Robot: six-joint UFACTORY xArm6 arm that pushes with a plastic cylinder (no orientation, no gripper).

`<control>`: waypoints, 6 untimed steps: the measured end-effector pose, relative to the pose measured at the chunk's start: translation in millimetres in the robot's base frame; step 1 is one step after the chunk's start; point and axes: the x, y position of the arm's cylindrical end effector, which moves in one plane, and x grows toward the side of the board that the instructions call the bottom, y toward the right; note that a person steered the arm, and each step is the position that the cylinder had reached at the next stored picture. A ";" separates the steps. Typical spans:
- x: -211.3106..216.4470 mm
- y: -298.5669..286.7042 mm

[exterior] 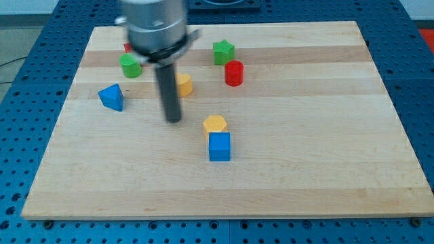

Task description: Push the blue triangle into yellow hexagon

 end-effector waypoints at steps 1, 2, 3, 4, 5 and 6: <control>75.5 -87.6; 48.7 -181.4; -28.1 -180.9; -74.3 -151.4; -65.5 -23.7; -41.5 42.8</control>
